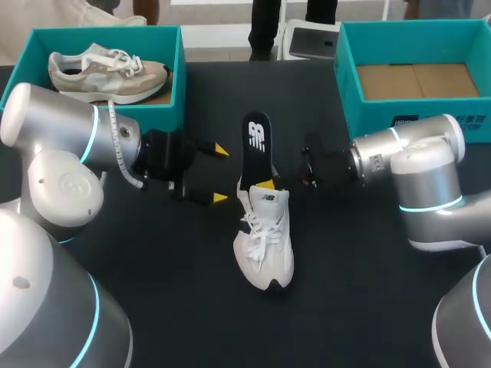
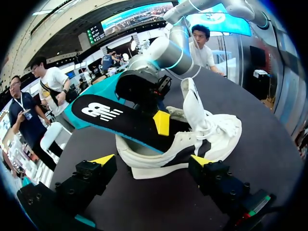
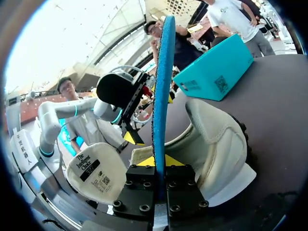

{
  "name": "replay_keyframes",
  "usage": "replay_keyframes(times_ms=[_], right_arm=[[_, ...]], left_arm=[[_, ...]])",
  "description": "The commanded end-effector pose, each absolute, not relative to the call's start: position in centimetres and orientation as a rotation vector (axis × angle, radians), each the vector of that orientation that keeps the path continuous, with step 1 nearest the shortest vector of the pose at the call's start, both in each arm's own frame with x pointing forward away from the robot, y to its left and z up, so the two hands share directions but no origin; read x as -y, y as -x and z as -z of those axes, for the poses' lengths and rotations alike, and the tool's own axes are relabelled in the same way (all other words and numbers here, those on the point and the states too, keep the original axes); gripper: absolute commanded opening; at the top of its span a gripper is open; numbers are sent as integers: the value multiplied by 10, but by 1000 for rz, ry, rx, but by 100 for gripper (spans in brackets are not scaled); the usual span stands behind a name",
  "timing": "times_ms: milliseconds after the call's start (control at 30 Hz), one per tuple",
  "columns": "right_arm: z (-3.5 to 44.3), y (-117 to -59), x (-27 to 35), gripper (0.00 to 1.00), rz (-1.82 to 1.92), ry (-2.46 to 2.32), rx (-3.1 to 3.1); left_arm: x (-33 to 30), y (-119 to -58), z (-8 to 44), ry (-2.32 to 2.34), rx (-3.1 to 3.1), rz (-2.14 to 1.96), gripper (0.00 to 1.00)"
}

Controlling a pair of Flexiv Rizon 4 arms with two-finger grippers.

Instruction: Take the shoe out of the shoebox, open the shoe tongue, remove and reinsert the insole, then place the shoe into the shoebox

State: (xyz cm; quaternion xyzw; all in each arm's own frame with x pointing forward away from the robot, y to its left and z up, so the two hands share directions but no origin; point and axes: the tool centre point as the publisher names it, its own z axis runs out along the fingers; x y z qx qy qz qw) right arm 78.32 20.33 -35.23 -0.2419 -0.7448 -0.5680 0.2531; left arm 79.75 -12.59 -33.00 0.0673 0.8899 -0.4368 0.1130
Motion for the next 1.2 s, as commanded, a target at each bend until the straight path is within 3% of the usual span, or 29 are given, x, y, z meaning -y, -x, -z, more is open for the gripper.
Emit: replay_keyframes(times_ms=[33,133,467,633,700,1200], right_arm=[[347,-784,-203,11,1537,651,2053],[342,-787,-203,27,1540,643,2073],[327,-806,-205,27,1547,590,2141],[326,-817,-208,20,1520,556,2142],[328,-818,-208,0,1504,572,2115],[349,-776,-206,0,1388,667,2022]], left_arm=[[126,-797,330,-197,-2615,1275,100],[126,-797,330,-197,-2615,1275,100],[126,-797,330,-197,-2615,1275,100],[126,-797,330,-197,-2615,1275,100],[126,-797,330,-197,-2615,1275,100],[126,-797,330,-197,-2615,1275,100]])
